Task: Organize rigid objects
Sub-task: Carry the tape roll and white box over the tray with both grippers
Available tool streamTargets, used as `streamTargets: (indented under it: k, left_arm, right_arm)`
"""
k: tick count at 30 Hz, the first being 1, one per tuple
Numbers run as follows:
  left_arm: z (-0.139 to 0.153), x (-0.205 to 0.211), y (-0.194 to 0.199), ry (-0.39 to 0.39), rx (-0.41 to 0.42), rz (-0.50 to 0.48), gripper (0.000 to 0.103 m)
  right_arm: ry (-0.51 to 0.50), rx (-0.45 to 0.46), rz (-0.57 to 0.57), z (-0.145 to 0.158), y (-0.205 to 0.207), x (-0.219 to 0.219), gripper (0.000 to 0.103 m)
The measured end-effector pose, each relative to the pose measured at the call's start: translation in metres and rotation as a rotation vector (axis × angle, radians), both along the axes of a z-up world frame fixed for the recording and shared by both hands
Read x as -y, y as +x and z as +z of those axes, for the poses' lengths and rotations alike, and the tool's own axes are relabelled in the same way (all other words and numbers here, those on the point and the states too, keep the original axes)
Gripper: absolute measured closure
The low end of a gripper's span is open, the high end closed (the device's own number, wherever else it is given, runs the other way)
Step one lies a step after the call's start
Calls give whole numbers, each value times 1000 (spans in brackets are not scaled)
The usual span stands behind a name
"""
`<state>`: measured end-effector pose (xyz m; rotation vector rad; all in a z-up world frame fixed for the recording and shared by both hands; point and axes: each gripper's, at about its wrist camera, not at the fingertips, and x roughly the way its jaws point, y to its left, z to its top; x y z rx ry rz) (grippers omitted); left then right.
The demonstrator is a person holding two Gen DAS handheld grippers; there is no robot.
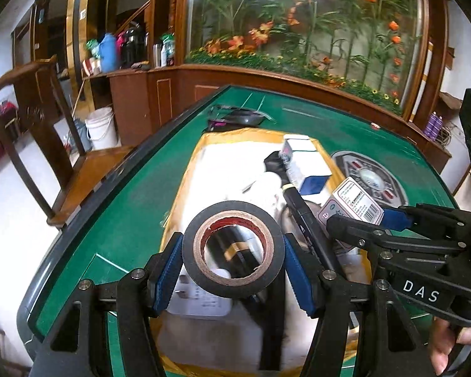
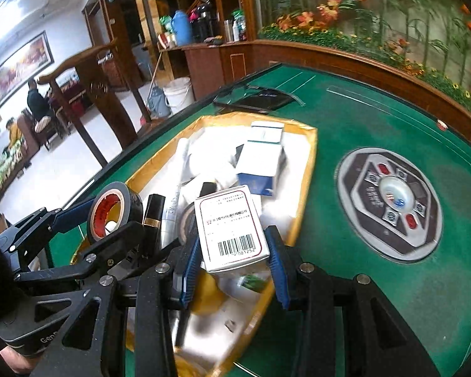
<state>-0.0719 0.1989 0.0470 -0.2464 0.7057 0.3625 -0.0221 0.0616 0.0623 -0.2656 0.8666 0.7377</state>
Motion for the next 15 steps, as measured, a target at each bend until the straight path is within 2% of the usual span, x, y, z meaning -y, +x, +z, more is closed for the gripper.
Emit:
streamTargets:
  k: [5, 15]
  left_arm:
    - [-9, -6, 3, -18, -13, 0, 37]
    - [-15, -13, 15, -31, -23, -24, 37]
  right_arm:
    - [-37, 20, -9, -7, 1, -18, 64]
    - [-47, -8, -19, -15, 21, -40, 67]
